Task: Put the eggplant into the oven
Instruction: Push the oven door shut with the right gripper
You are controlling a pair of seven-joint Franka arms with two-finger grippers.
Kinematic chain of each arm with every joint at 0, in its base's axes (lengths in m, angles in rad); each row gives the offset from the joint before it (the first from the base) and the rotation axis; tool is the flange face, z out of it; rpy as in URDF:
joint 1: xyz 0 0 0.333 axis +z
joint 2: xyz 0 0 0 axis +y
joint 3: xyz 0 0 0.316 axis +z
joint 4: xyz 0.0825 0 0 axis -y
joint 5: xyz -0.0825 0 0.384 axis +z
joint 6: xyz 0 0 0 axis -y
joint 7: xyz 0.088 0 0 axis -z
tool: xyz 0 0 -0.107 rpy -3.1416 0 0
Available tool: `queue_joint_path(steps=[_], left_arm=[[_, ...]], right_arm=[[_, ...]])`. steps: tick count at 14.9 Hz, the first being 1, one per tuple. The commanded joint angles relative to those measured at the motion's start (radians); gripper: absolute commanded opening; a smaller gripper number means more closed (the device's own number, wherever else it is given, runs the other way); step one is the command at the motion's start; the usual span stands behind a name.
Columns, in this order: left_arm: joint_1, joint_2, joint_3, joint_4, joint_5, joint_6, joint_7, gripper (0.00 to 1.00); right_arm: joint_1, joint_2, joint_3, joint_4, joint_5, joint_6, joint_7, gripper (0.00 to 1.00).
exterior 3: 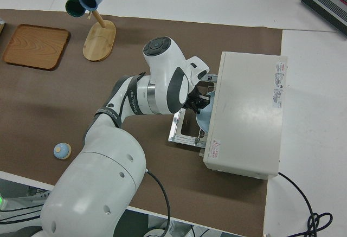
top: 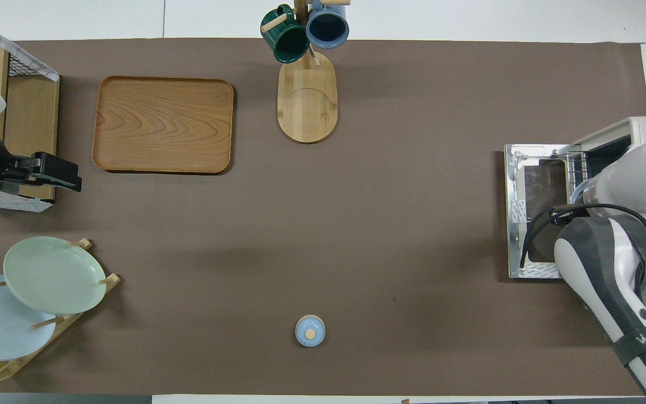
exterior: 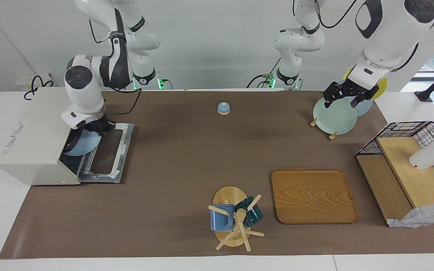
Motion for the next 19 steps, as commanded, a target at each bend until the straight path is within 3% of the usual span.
queue_joint_path(steps=[1,3,5,7,8,12,16,19], left_arm=[[0.002,-0.022,0.003,-0.022,-0.006,0.011,0.001,1.0],[0.005,-0.022,0.004,-0.022,-0.006,0.014,0.0,1.0],[0.005,-0.022,0.004,-0.022,-0.006,0.014,0.0,1.0],[0.005,-0.022,0.004,-0.022,-0.006,0.014,0.0,1.0],[0.005,-0.022,0.004,-0.022,-0.006,0.014,-0.002,1.0],[0.005,-0.022,0.004,-0.022,-0.006,0.014,-0.002,1.0],[0.005,-0.022,0.004,-0.022,-0.006,0.014,-0.002,1.0],[0.005,-0.022,0.004,-0.022,-0.006,0.014,-0.002,1.0]], right_arm=[[-0.007,-0.02,0.015,-0.017,0.032,-0.001,-0.03,0.25],[0.049,-0.015,0.018,0.066,0.055,-0.11,-0.027,0.37],[0.088,-0.004,0.018,0.109,0.095,-0.144,-0.021,0.37],[0.109,0.002,0.018,0.1,0.147,-0.062,0.005,0.08],[0.135,0.023,0.017,0.091,0.153,-0.023,0.037,0.0],[0.145,0.104,0.018,0.049,0.158,0.155,0.12,0.0],[0.151,0.2,0.018,0.051,0.161,0.224,0.17,0.0],[0.152,0.206,0.017,0.042,0.161,0.218,0.164,0.0]])
